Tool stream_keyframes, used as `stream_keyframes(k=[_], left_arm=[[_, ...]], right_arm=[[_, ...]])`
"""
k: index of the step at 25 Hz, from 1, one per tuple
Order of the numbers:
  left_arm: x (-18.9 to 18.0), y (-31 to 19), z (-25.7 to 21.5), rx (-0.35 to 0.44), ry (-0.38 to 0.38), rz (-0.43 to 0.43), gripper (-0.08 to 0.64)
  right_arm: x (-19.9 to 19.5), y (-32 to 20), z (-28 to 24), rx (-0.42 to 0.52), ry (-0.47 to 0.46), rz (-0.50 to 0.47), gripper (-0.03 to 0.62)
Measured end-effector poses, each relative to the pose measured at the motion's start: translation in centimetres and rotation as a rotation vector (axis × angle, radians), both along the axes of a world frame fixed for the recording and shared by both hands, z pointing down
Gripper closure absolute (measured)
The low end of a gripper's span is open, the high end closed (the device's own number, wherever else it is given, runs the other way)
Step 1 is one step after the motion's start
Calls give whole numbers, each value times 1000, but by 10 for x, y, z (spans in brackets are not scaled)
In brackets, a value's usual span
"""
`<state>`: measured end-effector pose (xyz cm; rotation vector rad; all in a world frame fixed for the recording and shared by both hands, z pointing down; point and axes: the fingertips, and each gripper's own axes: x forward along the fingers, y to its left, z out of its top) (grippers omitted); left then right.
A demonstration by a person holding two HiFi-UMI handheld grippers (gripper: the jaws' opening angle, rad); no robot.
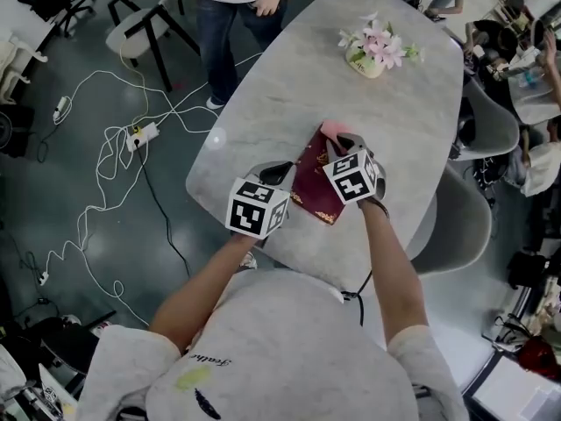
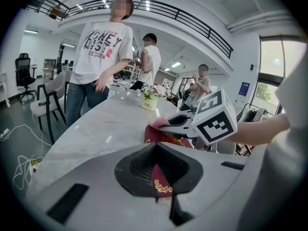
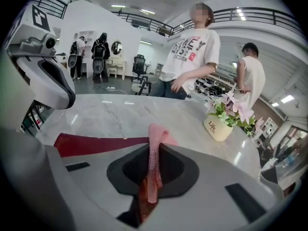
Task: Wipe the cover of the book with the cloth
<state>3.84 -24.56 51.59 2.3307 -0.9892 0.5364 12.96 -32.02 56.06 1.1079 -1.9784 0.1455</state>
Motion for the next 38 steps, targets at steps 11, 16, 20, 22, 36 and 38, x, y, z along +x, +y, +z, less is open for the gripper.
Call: stream_keyframes(k=[11, 16, 20, 22, 36, 38], left_arm=[[-8, 12, -8, 15, 11, 13, 552], [-13, 19, -11, 23, 18, 18, 552], [-18, 26, -14, 28, 23, 26, 552], [-21, 30, -15, 30, 25, 29, 552], [-44, 58, -21, 45, 39, 36, 552], [-46, 60, -20, 45, 40, 37, 552]], right_arm=[[-19, 28, 1, -19, -11, -6, 573], [-27, 43, 1, -24, -17, -4, 572], [-38, 57, 1, -31, -24, -7, 572], [-44, 65, 1, -33, -28, -9, 572], [-79, 119, 3, -52, -50, -26, 574], [-82, 124, 4, -55, -51, -27, 574]])
